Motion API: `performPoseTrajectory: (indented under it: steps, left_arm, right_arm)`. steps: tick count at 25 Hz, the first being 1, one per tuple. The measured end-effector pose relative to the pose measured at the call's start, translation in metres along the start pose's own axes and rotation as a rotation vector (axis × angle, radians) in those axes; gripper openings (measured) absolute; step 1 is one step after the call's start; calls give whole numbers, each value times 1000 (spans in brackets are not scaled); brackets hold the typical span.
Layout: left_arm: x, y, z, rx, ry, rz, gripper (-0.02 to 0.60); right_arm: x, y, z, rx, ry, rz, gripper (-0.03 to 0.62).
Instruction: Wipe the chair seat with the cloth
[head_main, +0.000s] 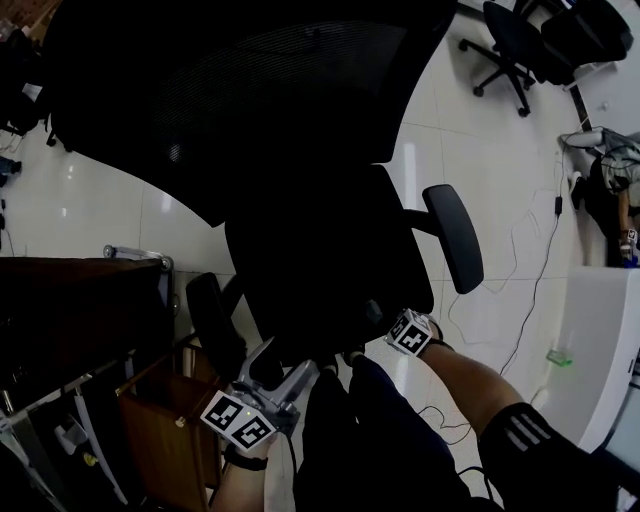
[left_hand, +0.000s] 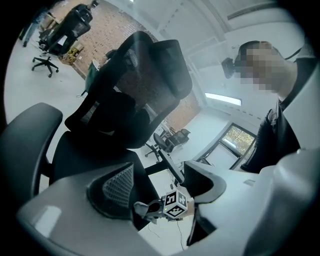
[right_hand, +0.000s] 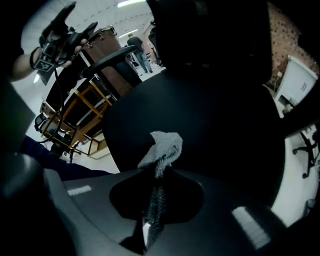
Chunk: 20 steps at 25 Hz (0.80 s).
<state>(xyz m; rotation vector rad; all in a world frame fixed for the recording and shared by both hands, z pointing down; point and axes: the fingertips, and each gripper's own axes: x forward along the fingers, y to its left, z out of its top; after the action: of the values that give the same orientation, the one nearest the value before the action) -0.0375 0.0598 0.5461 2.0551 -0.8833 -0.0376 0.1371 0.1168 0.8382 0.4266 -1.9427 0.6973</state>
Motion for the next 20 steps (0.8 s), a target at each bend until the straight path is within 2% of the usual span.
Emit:
performPoseTrajectory:
  steps: [3, 6, 10, 13, 16, 20]
  left_arm:
    - [7, -9, -1, 7, 14, -9, 337]
    - [14, -18, -1, 9, 20, -12, 337]
    - [19, -30, 1, 12, 24, -7, 337]
    - [22, -39, 6, 22, 10, 10, 337]
    - [23, -45, 19, 34, -3, 28, 337]
    - [16, -71, 41, 51, -21, 35, 337]
  right_arm:
    - [-28, -43, -36, 37, 25, -69, 28]
    - [-53, -73, -53, 68, 29, -139, 28]
    - [-69, -77, -63, 188, 29, -161, 29]
    - [-74, -62, -36, 224, -53, -106, 29]
    - [-88, -41, 16, 204, -175, -52, 29]
    - [-133, 8, 80, 186, -337, 39, 29]
